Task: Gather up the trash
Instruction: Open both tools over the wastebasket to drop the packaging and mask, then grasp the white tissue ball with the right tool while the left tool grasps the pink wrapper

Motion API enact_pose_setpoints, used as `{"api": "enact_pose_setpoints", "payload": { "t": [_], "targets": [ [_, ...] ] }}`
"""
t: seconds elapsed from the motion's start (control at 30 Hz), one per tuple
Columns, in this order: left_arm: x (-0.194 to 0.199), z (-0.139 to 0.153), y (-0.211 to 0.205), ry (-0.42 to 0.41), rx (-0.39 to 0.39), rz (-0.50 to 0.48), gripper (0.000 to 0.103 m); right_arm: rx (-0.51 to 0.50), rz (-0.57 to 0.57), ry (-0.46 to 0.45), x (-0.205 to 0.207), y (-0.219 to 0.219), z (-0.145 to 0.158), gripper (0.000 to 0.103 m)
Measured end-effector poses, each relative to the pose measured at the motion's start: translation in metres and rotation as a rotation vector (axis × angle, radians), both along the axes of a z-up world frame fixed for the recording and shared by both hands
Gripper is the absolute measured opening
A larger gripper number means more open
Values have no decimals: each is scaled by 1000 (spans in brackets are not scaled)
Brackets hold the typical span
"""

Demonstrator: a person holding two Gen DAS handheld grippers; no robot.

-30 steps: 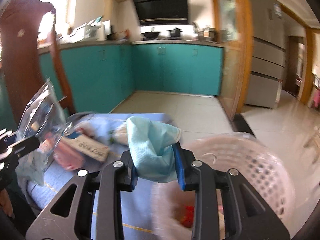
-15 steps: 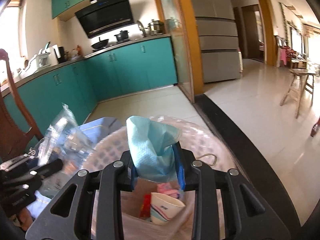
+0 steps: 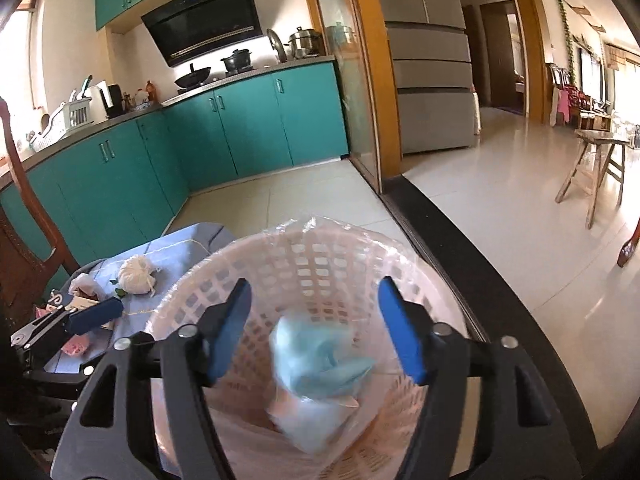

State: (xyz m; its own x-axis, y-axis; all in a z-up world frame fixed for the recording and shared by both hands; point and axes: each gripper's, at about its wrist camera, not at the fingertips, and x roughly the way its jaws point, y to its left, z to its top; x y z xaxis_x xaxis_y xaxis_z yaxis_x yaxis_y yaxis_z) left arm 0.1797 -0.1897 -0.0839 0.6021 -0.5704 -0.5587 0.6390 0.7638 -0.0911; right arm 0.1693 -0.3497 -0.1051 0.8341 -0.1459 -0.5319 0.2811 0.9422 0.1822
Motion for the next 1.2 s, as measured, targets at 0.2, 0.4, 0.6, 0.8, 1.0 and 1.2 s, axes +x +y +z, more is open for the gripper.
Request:
{"api": "enact_pose_setpoints", "payload": {
  "t": [0.2,0.4,0.6,0.8,1.0,1.2],
  "targets": [
    [13,8,49,-128,63,240,83,17,40,-9,17,22,5,71],
    [32,22,145,-200,78,597,86,42,182,-17,51,74,12,75],
    [35,29,223,-170,39,749,90,104,395,11,120,150,11,76],
    [61,12,254,1,31,679,91,-25,419,165,211,220,-28,76],
    [76,-17,250,162,29,509,95,-45,416,285,242,236,-74,46],
    [81,-35,236,177,73,492,96,-1,458,269,224,236,-67,41]
  ]
}}
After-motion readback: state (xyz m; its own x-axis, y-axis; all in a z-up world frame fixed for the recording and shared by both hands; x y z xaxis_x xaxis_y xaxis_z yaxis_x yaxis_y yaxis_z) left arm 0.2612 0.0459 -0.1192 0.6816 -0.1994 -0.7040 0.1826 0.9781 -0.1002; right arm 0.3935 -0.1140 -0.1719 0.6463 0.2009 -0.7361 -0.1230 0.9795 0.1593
